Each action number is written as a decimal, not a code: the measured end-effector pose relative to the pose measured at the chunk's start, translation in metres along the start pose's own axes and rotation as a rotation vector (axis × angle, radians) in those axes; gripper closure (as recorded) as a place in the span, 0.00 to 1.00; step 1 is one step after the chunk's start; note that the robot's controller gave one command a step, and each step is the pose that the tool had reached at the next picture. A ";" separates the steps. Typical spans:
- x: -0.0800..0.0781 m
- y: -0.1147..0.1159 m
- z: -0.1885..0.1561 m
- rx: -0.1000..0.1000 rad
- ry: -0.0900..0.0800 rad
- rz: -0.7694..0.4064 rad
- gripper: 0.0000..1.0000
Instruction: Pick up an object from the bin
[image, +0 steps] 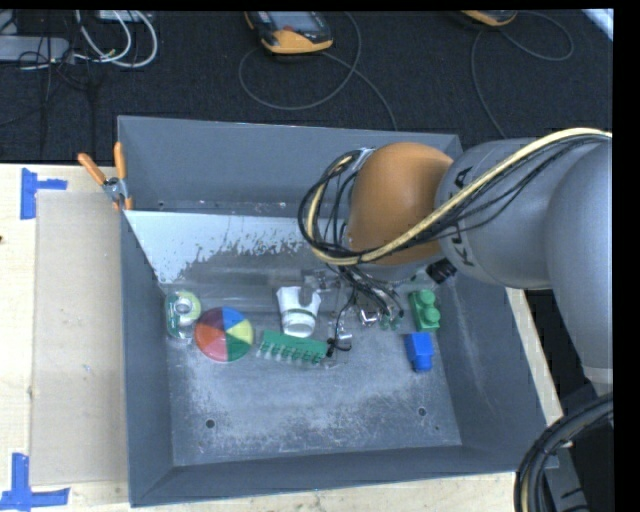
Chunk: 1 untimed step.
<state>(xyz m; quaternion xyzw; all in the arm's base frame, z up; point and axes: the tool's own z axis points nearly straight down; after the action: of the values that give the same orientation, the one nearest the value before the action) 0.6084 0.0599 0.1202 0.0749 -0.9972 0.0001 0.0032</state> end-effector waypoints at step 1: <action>0.002 0.012 0.024 0.000 -0.010 -0.065 0.00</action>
Offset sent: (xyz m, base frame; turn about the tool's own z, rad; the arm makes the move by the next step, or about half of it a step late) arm -0.0121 -0.0099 -0.0502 -0.1862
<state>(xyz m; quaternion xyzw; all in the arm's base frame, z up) 0.6048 0.0715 0.0967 0.1072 -0.9942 -0.0006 -0.0015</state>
